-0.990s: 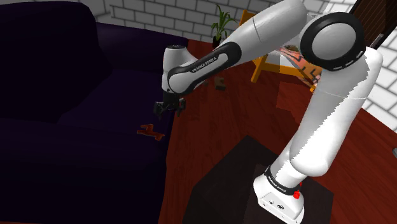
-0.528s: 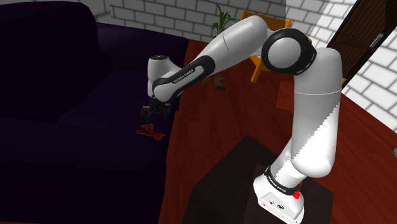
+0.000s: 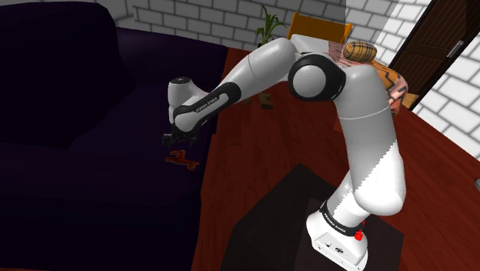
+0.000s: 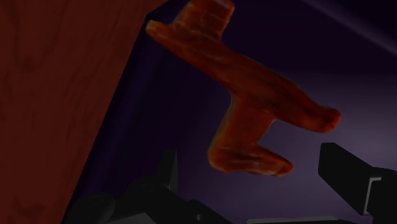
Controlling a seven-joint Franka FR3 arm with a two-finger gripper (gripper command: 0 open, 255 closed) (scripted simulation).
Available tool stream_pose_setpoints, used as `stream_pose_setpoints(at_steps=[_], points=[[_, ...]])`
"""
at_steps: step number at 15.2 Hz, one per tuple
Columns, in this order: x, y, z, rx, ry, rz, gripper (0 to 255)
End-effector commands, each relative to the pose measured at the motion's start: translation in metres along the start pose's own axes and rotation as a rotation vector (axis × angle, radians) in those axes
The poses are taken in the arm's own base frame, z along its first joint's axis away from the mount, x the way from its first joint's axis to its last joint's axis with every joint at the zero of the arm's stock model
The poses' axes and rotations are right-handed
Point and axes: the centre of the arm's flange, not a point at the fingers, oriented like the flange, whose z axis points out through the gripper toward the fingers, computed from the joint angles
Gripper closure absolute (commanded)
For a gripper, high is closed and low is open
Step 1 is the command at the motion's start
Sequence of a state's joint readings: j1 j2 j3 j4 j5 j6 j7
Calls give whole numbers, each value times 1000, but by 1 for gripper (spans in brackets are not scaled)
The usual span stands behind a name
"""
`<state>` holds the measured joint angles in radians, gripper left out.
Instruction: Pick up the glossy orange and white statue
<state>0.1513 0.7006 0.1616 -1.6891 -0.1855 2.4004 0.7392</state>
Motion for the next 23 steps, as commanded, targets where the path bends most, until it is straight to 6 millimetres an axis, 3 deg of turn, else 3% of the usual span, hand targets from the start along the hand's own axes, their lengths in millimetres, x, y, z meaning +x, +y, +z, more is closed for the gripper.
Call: stream_pose_setpoints(at_steps=[1, 5, 6, 15, 23], points=[[0, 0, 11, 0, 1, 0, 0], [-1, -1, 24, 0, 1, 0, 0], [-1, -1, 24, 0, 1, 0, 255], [-1, -1, 24, 0, 1, 0, 255], [1, 0, -18, 0, 1, 0, 255]])
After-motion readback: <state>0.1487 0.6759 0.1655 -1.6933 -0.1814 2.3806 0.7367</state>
